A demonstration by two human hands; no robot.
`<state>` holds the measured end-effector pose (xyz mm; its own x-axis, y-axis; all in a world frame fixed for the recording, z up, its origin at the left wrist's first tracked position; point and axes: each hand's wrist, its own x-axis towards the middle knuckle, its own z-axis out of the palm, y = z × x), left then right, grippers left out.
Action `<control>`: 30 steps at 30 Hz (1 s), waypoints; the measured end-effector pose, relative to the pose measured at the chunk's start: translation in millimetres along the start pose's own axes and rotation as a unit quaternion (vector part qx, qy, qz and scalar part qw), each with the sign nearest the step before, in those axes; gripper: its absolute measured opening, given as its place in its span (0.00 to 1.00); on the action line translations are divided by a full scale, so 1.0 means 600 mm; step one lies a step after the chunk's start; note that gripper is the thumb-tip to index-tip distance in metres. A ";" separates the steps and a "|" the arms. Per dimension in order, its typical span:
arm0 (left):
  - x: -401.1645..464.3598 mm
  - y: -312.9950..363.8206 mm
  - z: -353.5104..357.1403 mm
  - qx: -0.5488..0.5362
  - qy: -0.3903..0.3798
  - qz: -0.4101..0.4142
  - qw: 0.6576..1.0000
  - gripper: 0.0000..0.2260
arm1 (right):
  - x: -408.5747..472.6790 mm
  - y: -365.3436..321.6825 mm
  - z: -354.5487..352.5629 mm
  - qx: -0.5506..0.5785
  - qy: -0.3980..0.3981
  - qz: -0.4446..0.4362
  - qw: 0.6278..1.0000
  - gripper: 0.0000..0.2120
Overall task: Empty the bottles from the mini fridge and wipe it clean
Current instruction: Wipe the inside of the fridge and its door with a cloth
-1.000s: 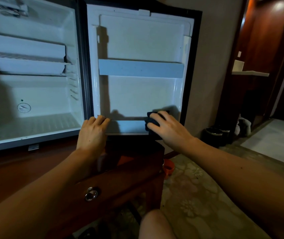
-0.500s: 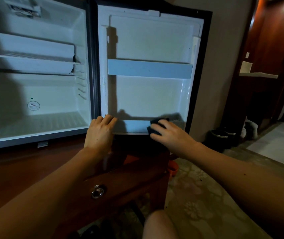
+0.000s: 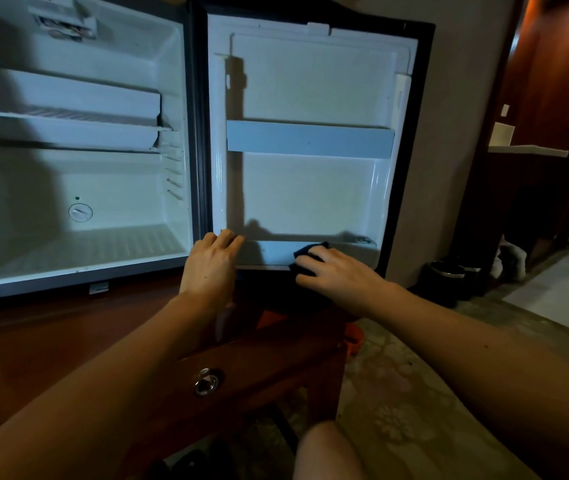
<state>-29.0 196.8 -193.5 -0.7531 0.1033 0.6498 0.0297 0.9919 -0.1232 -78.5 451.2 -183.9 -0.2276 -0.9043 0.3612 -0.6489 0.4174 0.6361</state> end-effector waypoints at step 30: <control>-0.012 -0.001 -0.018 -0.002 -0.027 -0.007 1.000 0.33 | 0.024 -0.030 -0.007 0.019 0.029 0.072 0.997 0.17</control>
<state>-16.6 196.0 -190.2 -0.7874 0.0845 0.6106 0.0204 0.9936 -0.1112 -67.2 431.4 -187.3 -0.2777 -0.8285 0.4862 -0.6398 0.5371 0.5497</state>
